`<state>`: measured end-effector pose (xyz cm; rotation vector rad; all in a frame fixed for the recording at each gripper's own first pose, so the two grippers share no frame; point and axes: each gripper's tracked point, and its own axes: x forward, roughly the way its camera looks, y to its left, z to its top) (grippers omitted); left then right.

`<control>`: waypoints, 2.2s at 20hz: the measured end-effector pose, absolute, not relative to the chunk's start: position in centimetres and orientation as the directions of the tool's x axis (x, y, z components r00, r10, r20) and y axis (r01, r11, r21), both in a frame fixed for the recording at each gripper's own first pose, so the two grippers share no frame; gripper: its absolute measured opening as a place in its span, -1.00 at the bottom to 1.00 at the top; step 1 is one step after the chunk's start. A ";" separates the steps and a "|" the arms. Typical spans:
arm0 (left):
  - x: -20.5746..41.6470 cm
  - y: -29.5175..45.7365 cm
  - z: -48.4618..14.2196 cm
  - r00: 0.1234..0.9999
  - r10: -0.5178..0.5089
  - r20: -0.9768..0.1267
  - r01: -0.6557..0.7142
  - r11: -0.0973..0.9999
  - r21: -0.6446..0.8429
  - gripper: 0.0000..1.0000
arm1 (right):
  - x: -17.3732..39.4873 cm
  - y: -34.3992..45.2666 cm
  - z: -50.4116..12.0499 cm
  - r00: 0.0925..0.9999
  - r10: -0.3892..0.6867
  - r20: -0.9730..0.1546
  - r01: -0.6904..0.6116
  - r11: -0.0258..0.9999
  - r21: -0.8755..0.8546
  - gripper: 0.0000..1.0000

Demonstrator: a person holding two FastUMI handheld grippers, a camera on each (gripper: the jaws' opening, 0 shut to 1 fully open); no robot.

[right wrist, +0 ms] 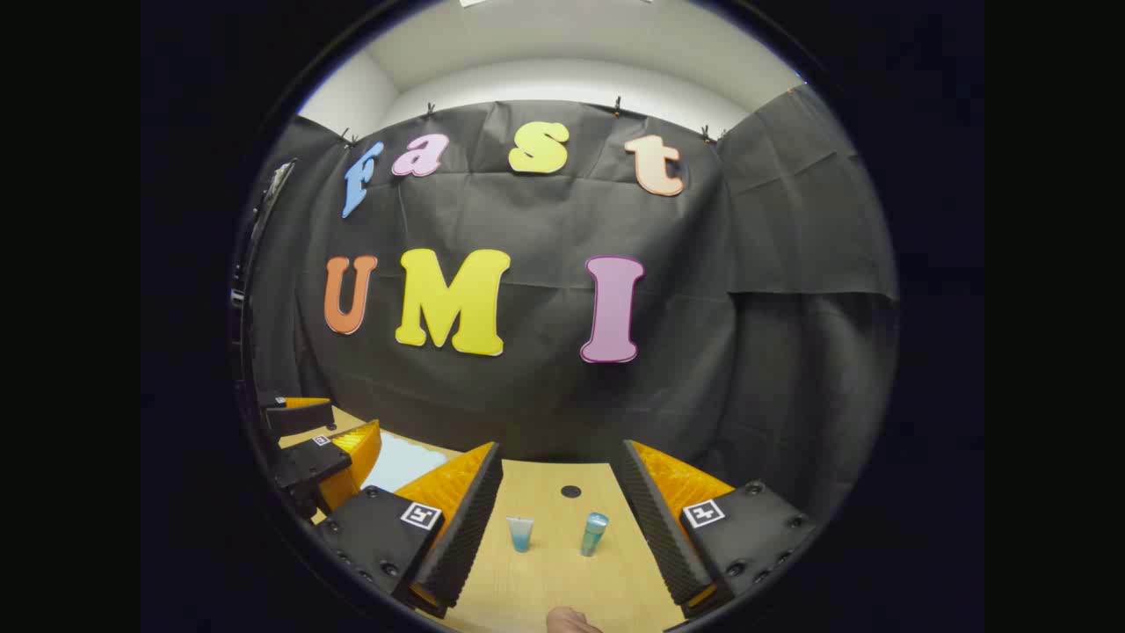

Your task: First open the suitcase, pack the skin care products into it, and then close the suitcase.

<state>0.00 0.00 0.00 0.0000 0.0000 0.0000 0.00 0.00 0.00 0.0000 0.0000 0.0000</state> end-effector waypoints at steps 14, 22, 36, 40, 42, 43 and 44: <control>1.0 -0.7 -0.5 1.000 0.020 -0.008 -0.020 0.999 0.026 0.99 | 2.1 -0.4 -0.1 1.000 0.029 -0.007 -0.029 1.000 -0.008 0.62; 3.5 0.1 -6.6 0.998 0.060 -0.025 -0.052 0.969 0.240 0.99 | 2.9 -6.6 -0.6 0.996 -0.085 -0.004 0.085 0.996 -0.034 0.62; 9.4 -1.5 -19.4 0.994 0.097 -0.052 0.004 0.436 0.900 0.96 | 2.7 -15.8 -4.4 0.981 -0.189 -0.048 0.190 0.982 0.002 0.61; 11.4 -0.1 -22.0 0.976 0.193 -0.102 0.039 0.304 0.952 0.93 | 3.2 -17.8 -5.4 0.982 -0.182 -0.054 0.182 0.983 -0.005 0.61; 12.4 -0.1 -22.5 0.973 0.215 -0.084 0.035 0.223 0.974 0.90 | 3.5 -19.4 -6.0 0.981 -0.187 -0.060 0.187 0.982 0.004 0.61; 12.9 0.1 -22.8 0.970 0.230 -0.084 0.041 0.186 0.982 0.87 | 3.6 -19.8 -6.4 0.981 -0.182 -0.068 0.183 0.983 0.010 0.61; 13.3 0.4 -23.2 0.964 0.247 -0.095 0.058 0.156 0.986 0.77 | 3.9 -20.1 -6.8 0.982 -0.171 -0.080 0.173 0.985 0.016 0.61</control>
